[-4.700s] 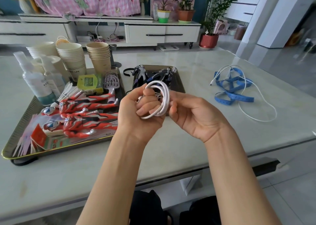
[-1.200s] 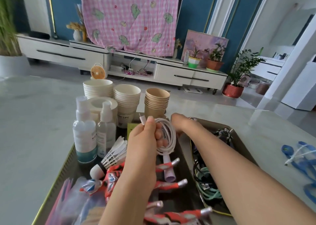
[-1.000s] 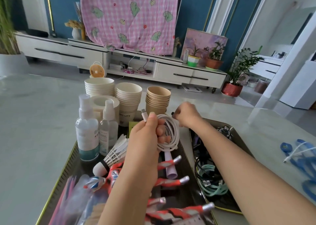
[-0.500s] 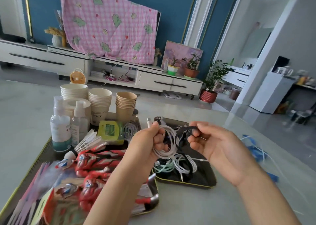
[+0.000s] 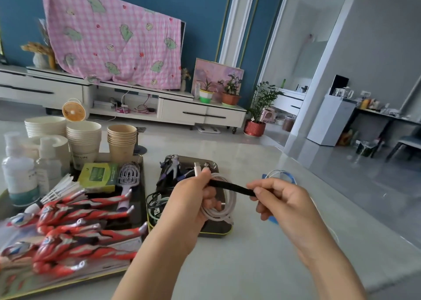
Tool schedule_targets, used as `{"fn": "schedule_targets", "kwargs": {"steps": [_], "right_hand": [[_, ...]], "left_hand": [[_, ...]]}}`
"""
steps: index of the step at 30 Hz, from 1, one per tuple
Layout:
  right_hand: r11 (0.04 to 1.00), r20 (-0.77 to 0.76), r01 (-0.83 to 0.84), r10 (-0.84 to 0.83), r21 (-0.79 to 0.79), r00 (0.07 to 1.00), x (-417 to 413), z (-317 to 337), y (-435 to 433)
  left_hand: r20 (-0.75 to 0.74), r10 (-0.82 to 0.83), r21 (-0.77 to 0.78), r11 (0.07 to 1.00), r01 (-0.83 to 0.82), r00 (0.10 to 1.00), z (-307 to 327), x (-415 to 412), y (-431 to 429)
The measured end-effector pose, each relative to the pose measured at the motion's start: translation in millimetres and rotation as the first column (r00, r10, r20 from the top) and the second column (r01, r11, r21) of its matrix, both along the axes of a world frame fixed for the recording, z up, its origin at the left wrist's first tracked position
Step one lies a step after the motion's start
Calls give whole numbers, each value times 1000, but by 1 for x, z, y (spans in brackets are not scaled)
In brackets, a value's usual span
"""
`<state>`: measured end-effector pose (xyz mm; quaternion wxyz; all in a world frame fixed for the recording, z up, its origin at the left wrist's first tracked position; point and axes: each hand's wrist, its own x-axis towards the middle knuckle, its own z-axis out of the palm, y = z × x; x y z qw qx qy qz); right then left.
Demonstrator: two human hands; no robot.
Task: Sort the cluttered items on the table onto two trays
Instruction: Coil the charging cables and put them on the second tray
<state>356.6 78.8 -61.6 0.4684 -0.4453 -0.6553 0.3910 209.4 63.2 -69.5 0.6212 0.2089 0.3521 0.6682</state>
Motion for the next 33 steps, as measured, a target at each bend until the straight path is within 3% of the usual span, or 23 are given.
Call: {"fn": "schedule_targets", "kwargs": {"steps": [8,16,23,30,33], "right_hand": [[994,129,-3,-10,105,992,-11,-8,4],[977,-39,-178,175,-113,984,-33,-7,0],[987,-51,-78,71,-139,996,-39,-13,5],[1000,192,-1,-2,13,981,-38,-22,11],[1000,127,-12,9,25,992,-37,-17,7]], "left_hand": [[-194,23,44,999,-15,981,-22,1,2],[-319,143,51,990,-133,937,-38,-3,-3],[-269,166,39,986,-161,949,-43,-8,-11],[-156,159,44,987,-153,975,-42,-8,-10],[-153,169,59,985,-162,974,-43,-7,-10]]}}
